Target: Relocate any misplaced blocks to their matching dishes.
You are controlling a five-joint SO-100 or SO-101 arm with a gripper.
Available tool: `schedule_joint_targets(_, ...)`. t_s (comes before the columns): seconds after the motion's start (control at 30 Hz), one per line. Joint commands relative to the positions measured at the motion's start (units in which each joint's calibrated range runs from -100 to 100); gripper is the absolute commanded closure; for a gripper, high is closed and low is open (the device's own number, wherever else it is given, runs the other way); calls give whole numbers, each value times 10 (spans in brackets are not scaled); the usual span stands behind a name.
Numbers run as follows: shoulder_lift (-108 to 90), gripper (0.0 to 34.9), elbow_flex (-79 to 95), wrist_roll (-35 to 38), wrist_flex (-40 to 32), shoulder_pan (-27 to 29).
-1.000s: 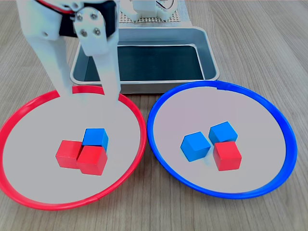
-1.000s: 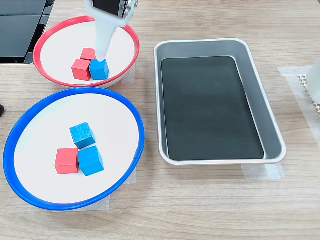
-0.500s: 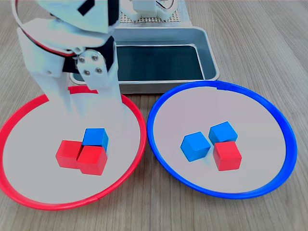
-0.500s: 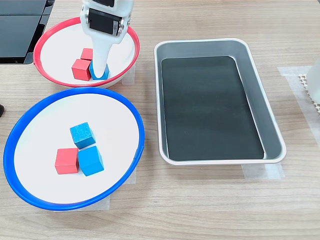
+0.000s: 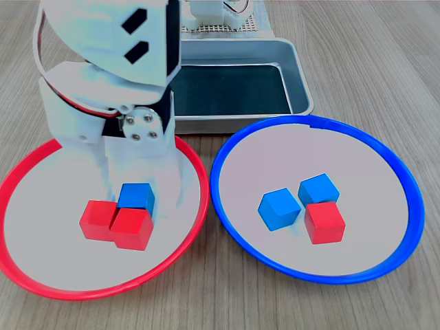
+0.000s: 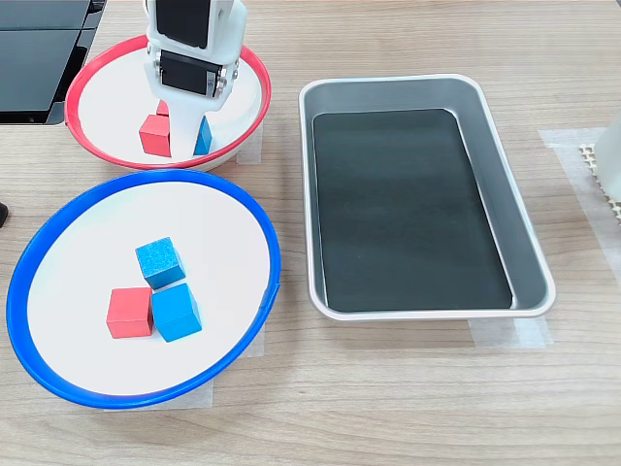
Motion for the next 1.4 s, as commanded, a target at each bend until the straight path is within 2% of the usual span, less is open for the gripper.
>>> schedule_joint_targets(0.0, 0, 181, -30, 2, -12, -1)
schedule_joint_targets(0.1, 2, 205, -32, 6, -13, -1)
schedule_joint_targets(0.27, -2, 271, -22, 11, -7, -1)
schedule_joint_targets(0.43, -5, 304, -17, 11, 0, 0)
schedule_joint_targets(0.53, -10, 343, -12, 12, 2, -2)
schedule_joint_targets(0.7, -36, 346, 9, -2, 7, -8)
schedule_joint_targets(1.03, -220, 346, 114, -54, 29, -35)
schedule_joint_targets(1.13, -247, 346, 111, -72, 35, -52)
schedule_joint_targets(1.37, -254, 346, 94, -156, 28, -142)
